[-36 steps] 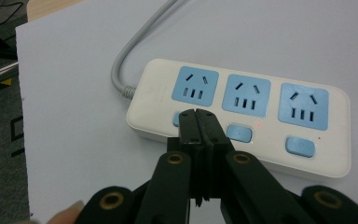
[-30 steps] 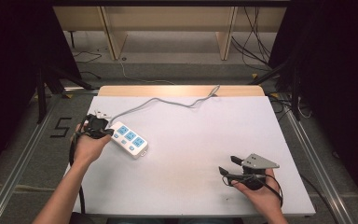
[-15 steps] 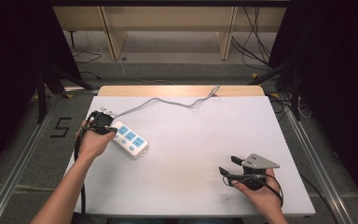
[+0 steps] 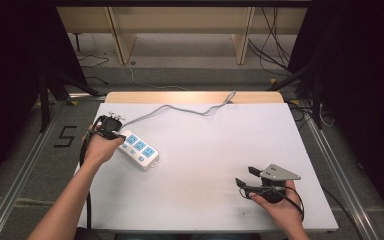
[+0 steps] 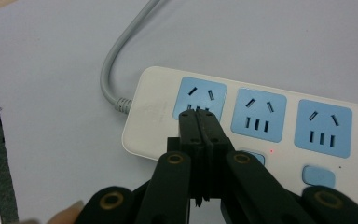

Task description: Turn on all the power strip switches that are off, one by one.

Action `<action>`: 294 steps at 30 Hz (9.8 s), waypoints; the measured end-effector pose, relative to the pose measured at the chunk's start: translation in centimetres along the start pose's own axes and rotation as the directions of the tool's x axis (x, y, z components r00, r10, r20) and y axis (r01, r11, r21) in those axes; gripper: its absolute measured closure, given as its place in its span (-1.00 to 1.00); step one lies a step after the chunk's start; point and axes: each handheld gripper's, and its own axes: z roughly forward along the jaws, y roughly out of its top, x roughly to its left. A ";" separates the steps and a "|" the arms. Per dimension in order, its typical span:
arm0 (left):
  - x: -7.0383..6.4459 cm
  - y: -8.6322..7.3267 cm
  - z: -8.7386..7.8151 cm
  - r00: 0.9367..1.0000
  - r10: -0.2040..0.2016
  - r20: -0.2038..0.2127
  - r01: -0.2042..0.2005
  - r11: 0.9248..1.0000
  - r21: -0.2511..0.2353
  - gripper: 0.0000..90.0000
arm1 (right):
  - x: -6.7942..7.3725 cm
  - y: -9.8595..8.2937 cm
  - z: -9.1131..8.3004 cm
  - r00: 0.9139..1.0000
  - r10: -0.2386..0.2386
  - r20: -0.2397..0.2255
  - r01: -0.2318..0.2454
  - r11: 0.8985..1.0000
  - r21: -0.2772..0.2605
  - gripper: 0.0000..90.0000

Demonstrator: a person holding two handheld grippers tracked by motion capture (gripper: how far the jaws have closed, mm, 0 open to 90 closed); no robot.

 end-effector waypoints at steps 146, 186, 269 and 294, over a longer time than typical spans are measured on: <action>1.0 0.3 1.3 0.997 -0.053 0.058 0.049 0.996 0.072 1.00 | 0.1 0.1 -0.1 1.000 -0.009 -0.001 0.009 1.000 -0.003 -0.21; -2.3 -0.1 -0.9 0.994 0.000 0.110 -0.006 0.999 0.048 1.00 | 0.0 0.1 0.0 1.000 -0.008 0.000 0.008 1.000 0.002 -0.21; -6.4 -0.1 0.2 0.980 0.115 0.160 -0.136 0.983 0.126 1.00 | 0.1 0.1 0.0 1.000 -0.008 -0.001 0.008 1.000 0.003 -0.21; -6.2 -0.2 1.2 0.979 0.127 0.157 -0.152 0.975 0.162 1.00 | 0.0 0.1 -0.1 1.000 -0.007 0.000 0.007 1.000 0.001 -0.21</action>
